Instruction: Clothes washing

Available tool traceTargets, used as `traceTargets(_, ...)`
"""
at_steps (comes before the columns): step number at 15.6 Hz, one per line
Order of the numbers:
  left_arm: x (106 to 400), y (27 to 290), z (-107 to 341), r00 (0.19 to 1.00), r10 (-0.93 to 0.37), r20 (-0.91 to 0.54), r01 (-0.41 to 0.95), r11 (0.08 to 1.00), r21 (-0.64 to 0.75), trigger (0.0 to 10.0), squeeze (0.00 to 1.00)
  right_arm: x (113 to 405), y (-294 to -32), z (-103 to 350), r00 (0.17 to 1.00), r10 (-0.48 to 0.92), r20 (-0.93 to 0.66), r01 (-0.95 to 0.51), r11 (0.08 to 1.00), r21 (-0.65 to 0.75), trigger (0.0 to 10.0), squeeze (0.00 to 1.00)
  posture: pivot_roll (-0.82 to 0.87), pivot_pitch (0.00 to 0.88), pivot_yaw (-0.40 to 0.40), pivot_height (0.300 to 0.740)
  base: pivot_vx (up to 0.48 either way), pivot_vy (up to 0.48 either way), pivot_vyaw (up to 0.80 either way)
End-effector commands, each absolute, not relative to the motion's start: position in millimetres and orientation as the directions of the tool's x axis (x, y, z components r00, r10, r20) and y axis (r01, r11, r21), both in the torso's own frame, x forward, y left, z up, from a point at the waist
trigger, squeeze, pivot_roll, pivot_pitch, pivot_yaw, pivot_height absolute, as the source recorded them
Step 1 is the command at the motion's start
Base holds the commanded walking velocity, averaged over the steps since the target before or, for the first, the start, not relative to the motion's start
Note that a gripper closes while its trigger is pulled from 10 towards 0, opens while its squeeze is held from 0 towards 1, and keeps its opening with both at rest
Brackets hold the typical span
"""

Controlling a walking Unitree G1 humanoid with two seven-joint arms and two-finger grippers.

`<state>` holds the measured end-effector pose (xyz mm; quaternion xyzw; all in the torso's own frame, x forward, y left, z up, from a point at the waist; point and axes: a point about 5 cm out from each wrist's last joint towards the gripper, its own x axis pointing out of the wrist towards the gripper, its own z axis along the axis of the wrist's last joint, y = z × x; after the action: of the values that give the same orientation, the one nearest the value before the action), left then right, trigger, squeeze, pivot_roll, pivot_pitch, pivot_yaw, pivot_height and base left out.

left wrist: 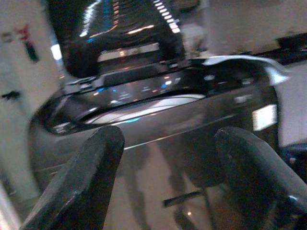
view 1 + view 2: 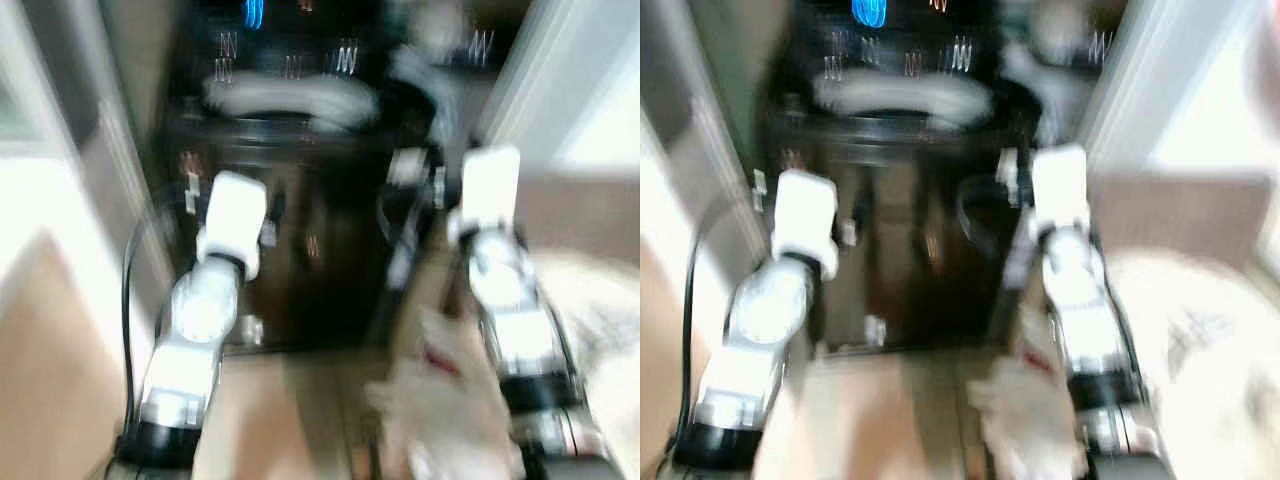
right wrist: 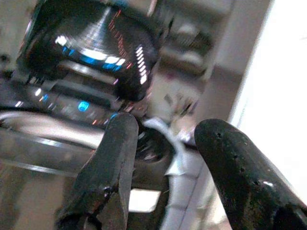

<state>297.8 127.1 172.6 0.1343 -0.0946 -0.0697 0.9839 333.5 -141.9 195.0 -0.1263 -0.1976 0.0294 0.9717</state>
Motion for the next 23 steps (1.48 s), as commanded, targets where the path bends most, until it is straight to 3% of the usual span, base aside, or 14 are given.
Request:
traceTargets(1, 298.6, 120.9, 172.7, 0.968, -0.185, 0.169, 0.134, 0.953, 0.271, 10.0, 0.00, 332.1, -145.8, 200.2, 0.906, 0.117, 0.406, 0.011, 0.954, -0.300, 10.0, 0.00, -0.01, 0.000, -0.038, 0.740, 0.000, 0.000, -0.75)
traceTargets(4, 299.1, 121.1, 171.5, 0.967, -0.191, 0.167, 0.140, 0.951, 0.277, 10.0, 0.00, 332.5, -152.6, 216.1, 0.873, 0.078, 0.481, 0.094, 0.941, -0.324, 10.0, 0.00, -0.01, 0.000, -0.035, 0.740, 0.000, 0.000, -0.75)
traceTargets(6, 300.2, 121.3, 171.9, 0.966, -0.197, 0.169, 0.144, 0.948, 0.284, 10.0, 0.00, 336.5, -173.1, 220.6, 0.865, -0.034, 0.500, 0.215, 0.927, -0.309, 10.0, 0.00, -0.01, 0.000, -0.035, 0.740, 0.000, 0.000, -0.76)
traceTargets(9, 303.3, 123.7, 173.9, 0.963, -0.204, 0.175, 0.147, 0.946, 0.290, 10.0, 0.00, 341.7, -218.3, 211.1, 0.874, -0.300, 0.382, 0.388, 0.905, -0.175, 10.0, 0.00, -0.02, 0.000, -0.032, 0.740, 0.000, 0.000, -0.76)
traceTargets(12, 305.1, 121.0, 177.3, 0.957, -0.226, 0.183, 0.165, 0.940, 0.297, 10.0, 0.00, 346.1, -215.1, 189.7, 0.941, -0.281, 0.188, 0.300, 0.950, -0.081, 10.0, 0.00, -0.03, 0.000, -0.028, 0.740, 0.000, 0.000, -0.50)
traceTargets(15, 306.0, 120.7, 179.2, 0.954, -0.234, 0.188, 0.170, 0.937, 0.305, 10.0, 0.00, 347.2, -221.8, 179.8, 0.963, -0.263, 0.065, 0.270, 0.951, -0.151, 10.0, 0.00, -0.03, 0.000, -0.027, 0.740, 0.000, 0.000, 0.00)
traceTargets(16, 306.9, 122.1, 181.5, 0.953, -0.234, 0.193, 0.168, 0.936, 0.308, 10.0, 0.00, 346.6, -236.2, 175.7, 0.946, -0.324, -0.027, 0.322, 0.945, -0.064, 10.0, 0.00, -0.04, 0.000, -0.026, 0.740, 0.000, 0.000, 0.00)
traceTargets(18, 307.6, 124.2, 183.4, 0.952, -0.233, 0.197, 0.164, 0.936, 0.313, 10.0, 0.00, 344.2, -239.8, 184.4, 0.938, -0.344, -0.041, 0.345, 0.938, 0.023, 10.0, 0.00, -0.04, 0.000, -0.026, 0.740, 0.000, 0.000, 0.00)
traceTargets(20, 308.3, 126.8, 186.3, 0.952, -0.229, 0.201, 0.159, 0.935, 0.316, 10.0, 0.00, 342.6, -238.7, 195.0, 0.959, -0.283, -0.032, 0.275, 0.950, -0.146, 10.0, 0.00, -0.05, 0.000, -0.022, 0.740, 0.000, 0.000, 0.00)
traceTargets(22, 309.1, 126.6, 186.3, 0.953, -0.229, 0.200, 0.159, 0.935, 0.316, 10.0, 0.00, 348.0, -253.9, 195.3, 0.966, -0.247, -0.071, 0.225, 0.947, -0.229, 10.0, 0.00, -0.05, 0.000, -0.020, 0.740, 0.000, 0.000, 0.00)
traceTargets(23, 309.3, 125.8, 186.5, 0.952, -0.232, 0.201, 0.162, 0.936, 0.314, 10.0, 0.00, 354.1, -274.2, 206.9, 0.983, -0.133, -0.129, 0.078, 0.928, -0.364, 10.0, 0.00, -0.05, 0.000, -0.018, 0.740, 0.000, 0.000, 0.00)
